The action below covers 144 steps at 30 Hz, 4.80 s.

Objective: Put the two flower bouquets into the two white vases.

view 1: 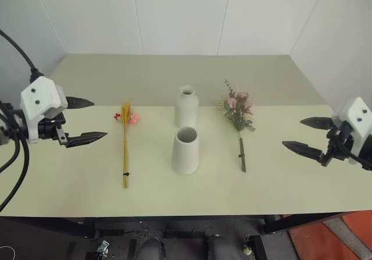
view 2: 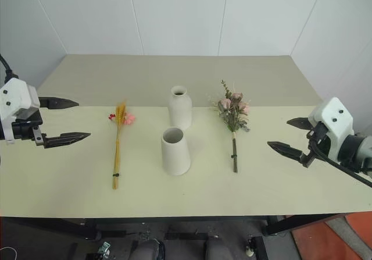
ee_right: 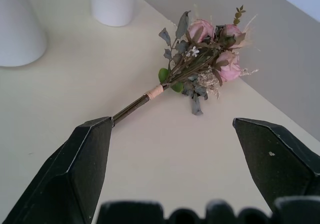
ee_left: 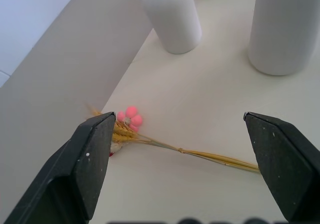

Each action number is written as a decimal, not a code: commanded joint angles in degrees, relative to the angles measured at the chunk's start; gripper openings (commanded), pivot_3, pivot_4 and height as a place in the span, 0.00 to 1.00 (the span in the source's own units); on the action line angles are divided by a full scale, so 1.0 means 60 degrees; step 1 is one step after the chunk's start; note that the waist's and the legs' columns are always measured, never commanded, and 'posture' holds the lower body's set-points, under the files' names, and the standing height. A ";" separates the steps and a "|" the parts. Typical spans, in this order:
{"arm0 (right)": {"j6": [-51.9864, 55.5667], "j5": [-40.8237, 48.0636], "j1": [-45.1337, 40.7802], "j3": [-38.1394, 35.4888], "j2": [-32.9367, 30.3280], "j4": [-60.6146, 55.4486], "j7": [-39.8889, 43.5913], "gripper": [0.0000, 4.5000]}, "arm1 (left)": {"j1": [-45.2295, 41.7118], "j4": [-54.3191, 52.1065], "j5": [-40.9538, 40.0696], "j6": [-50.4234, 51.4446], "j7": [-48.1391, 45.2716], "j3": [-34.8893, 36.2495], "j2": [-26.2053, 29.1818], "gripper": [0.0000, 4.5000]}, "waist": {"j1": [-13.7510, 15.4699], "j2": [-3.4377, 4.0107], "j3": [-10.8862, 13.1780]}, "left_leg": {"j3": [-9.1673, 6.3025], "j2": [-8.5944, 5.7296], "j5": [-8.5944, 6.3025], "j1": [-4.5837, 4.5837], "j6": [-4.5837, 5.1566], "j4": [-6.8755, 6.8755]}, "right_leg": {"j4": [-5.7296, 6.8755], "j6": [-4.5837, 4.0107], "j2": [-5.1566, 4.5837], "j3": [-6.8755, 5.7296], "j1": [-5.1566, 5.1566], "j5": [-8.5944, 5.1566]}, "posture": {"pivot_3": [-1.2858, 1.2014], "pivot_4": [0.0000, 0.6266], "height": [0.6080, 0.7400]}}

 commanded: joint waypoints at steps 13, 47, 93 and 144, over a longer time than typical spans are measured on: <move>0.1384 -0.0784 -0.2162 0.1666 -0.0978 0.0335 -0.1097 1.00 | 0.0134 -0.0324 -0.0075 -0.0191 0.0245 0.0512 -0.0104 1.00 | -0.0036 0.0005 0.0002 | 0.0002 0.0001 0.0000 -0.0001 0.0000 -0.0001 | 0.0002 -0.0002 -0.0001 0.0001 -0.0009 0.0000 | 0.52 0.24 1.00; 0.4347 -0.3622 -1.1359 0.7864 0.4415 1.1244 -0.0224 1.00 | 0.1485 -0.1076 -0.0774 -0.0228 0.0066 0.1296 -0.0828 1.00 | -0.0253 0.0008 0.0004 | -0.0001 -0.0002 -0.0001 -0.0132 0.0003 -0.0003 | 0.0012 -0.0014 -0.0006 -0.0002 -0.0142 0.0008 | 0.52 0.24 1.00; -0.7306 -0.0655 -1.2334 -0.0175 0.8785 1.2866 -0.7511 0.04 | 0.1764 -0.1059 -0.0784 0.0157 0.0114 0.1888 -0.0543 1.00 | -0.0747 0.0014 0.0006 | -0.0009 0.0001 0.0005 -0.0133 -0.0007 -0.0044 | 0.0067 -0.0016 -0.0009 -0.0003 -0.0154 0.0017 | 0.52 0.24 1.00; -0.8557 -0.1711 -1.0280 0.2769 1.0979 1.1321 -0.4311 0.04 | 0.3548 -0.2182 -0.0896 0.1367 0.0663 0.3854 -0.1056 1.00 | -0.0989 0.0021 0.0010 | -0.0011 0.0010 0.0010 -0.0092 -0.0017 -0.0072 | 0.0088 -0.0023 -0.0003 -0.0003 -0.0154 0.0017 | 0.52 0.24 1.00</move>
